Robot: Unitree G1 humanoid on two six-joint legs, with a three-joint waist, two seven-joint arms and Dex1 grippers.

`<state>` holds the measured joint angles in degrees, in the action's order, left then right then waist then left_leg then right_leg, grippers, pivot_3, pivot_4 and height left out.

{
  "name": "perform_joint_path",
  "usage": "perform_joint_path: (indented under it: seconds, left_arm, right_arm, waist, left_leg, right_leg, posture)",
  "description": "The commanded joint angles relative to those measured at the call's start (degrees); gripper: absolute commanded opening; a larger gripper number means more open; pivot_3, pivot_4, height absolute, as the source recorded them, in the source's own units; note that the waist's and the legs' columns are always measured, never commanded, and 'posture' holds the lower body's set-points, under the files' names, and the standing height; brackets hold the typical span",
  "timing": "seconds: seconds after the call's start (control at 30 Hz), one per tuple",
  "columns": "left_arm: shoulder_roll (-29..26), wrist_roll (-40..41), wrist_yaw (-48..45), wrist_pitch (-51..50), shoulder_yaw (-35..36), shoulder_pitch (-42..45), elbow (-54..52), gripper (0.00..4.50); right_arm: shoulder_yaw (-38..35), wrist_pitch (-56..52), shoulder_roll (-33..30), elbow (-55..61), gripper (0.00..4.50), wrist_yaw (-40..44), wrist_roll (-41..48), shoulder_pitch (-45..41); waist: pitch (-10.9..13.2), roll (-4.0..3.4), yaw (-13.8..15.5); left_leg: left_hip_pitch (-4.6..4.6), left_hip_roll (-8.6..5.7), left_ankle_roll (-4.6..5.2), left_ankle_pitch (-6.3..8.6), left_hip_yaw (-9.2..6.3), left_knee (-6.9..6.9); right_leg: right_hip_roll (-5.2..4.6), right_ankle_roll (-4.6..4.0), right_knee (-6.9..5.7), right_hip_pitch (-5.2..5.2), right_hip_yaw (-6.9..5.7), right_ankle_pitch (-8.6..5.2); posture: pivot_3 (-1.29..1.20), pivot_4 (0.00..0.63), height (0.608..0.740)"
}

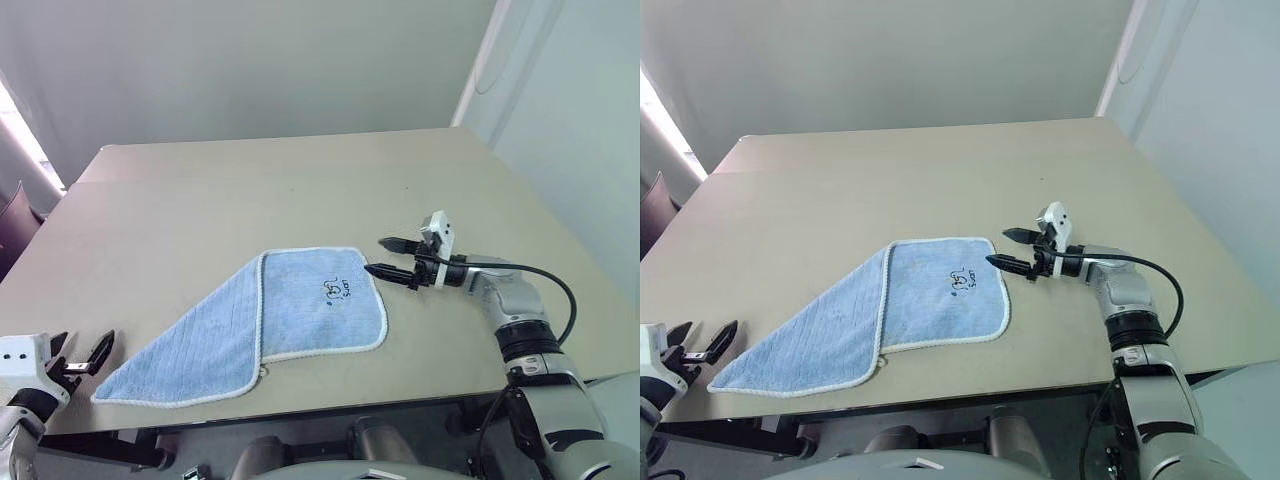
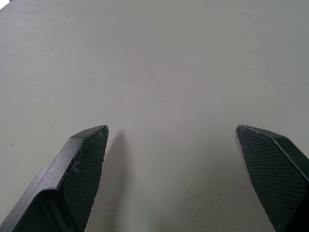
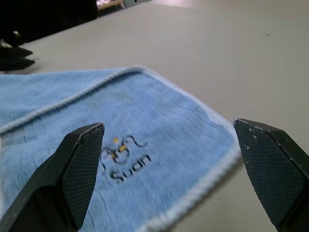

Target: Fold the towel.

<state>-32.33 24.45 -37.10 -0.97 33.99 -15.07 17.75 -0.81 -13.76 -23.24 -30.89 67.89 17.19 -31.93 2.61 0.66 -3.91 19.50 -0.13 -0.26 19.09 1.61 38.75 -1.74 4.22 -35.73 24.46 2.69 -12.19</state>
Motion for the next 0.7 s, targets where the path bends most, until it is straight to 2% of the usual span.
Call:
perform_joint_path:
  seconds: [0.03, 0.23, 0.5, 0.7]
  left_arm:
    - [-1.20, 1.14, -0.88, -0.56, 0.44, 1.36, -1.89, 4.48]
    - [-2.21, 1.73, -3.19, -1.99, 0.34, 3.31, -1.79, 4.48]
    - [-2.48, 2.76, -5.50, -3.31, 1.41, 0.64, -4.70, 4.48]
    - [-2.05, 3.47, -4.92, -4.23, 2.56, -2.54, -8.23, 4.48]
  right_arm:
    - [-0.72, 1.87, 0.83, -0.27, 4.50, -0.14, 0.97, -2.27]
    - [-1.13, 2.02, 1.71, -0.64, 4.50, -1.43, 0.89, -2.13]
    - [-0.68, 1.96, 2.37, -3.69, 4.50, -4.54, -0.39, -4.23]
    - [-0.80, 4.94, 5.43, -14.84, 4.50, -9.04, -2.46, -10.30]
  waist:
    - [-0.01, 0.02, 0.03]
    - [-0.01, 0.02, 0.03]
    - [-0.02, 0.03, -0.10]
    - [-0.02, 0.02, -0.10]
  left_leg:
    - [0.00, 0.00, 0.00, 0.00, 0.00, 0.00]
    - [0.02, 0.00, 0.00, 0.00, -0.02, 0.00]
    - [-0.02, -0.01, -0.01, 0.00, 0.00, -0.29]
    - [-0.02, 0.00, -0.02, 0.00, 0.00, -0.61]
  right_leg:
    - [0.00, 0.00, 0.00, 0.00, 0.00, 0.00]
    - [-0.02, 0.00, 0.03, -0.01, -0.04, 0.00]
    - [-0.04, -0.01, 0.19, 0.03, -0.01, 0.02]
    - [-0.03, -0.05, 0.33, 0.13, -0.02, 0.00]
  posture:
    - [0.00, 0.000, 0.740]
    - [0.00, 0.000, 0.740]
    - [0.00, 0.000, 0.740]
    - [0.00, 0.000, 0.740]
